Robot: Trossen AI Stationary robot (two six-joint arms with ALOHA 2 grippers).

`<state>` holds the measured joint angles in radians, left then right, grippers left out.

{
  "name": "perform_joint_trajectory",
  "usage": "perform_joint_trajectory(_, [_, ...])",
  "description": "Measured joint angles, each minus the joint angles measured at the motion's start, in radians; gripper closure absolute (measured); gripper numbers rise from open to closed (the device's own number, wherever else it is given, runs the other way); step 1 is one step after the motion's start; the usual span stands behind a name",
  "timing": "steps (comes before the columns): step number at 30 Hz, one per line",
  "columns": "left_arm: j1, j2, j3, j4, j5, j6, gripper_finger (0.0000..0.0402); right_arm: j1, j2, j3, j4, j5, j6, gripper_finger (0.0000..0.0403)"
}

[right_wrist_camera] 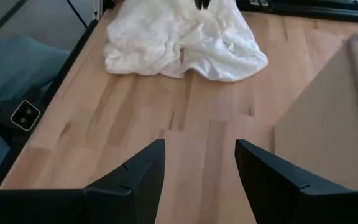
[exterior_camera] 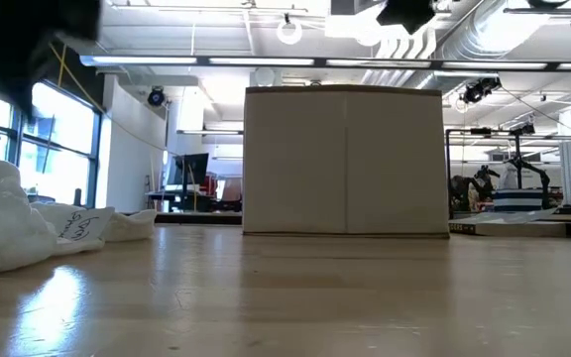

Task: Sort clothes
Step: Put the white dress into the laundry organizer

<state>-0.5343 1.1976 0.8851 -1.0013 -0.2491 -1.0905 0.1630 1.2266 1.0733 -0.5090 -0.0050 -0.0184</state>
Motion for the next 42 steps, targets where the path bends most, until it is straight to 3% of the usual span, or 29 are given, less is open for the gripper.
perform_joint_trajectory(5, [-0.034,0.002,-0.246,0.391,0.245,0.029,0.0344,0.138,0.000,-0.076,0.072,0.140,0.045,0.0210])
perform_joint_trajectory(8, [-0.037,0.031,-0.364,0.551,0.289,0.062,0.0341,0.176,0.000,-0.097,0.094,0.196,0.046,0.0210])
perform_joint_trajectory(12, [-0.036,0.114,-0.414,0.567,0.299,0.061,0.0357,0.185,-0.001,-0.107,0.122,0.251,0.045,0.0210])
perform_joint_trajectory(15, [-0.039,0.177,-0.386,0.555,0.315,0.165,0.0390,0.178,-0.001,-0.107,0.132,0.280,0.040,0.0210])
perform_joint_trajectory(18, [-0.041,0.209,-0.329,0.507,0.262,0.250,0.0396,0.170,-0.001,-0.107,0.134,0.297,0.039,0.0210])
perform_joint_trajectory(22, [-0.011,0.215,-0.184,0.363,0.083,0.331,0.0400,0.161,-0.001,-0.107,0.134,0.299,0.045,0.0210])
perform_joint_trajectory(26, [0.018,0.210,0.046,0.193,-0.046,0.431,0.0401,0.160,-0.002,-0.107,0.134,0.298,0.052,0.0210])
perform_joint_trajectory(33, [0.063,0.210,0.482,-0.113,-0.316,0.599,0.0401,0.199,-0.002,-0.107,-0.061,0.297,0.321,0.0210])
perform_joint_trajectory(38, [0.114,0.208,0.784,-0.162,-0.551,0.835,0.0401,0.249,-0.002,-0.107,-0.153,0.406,0.406,0.0210])
perform_joint_trajectory(42, [0.157,0.209,1.000,-0.042,-0.728,1.172,0.0401,0.271,-0.002,-0.107,-0.148,0.484,0.403,0.0210])
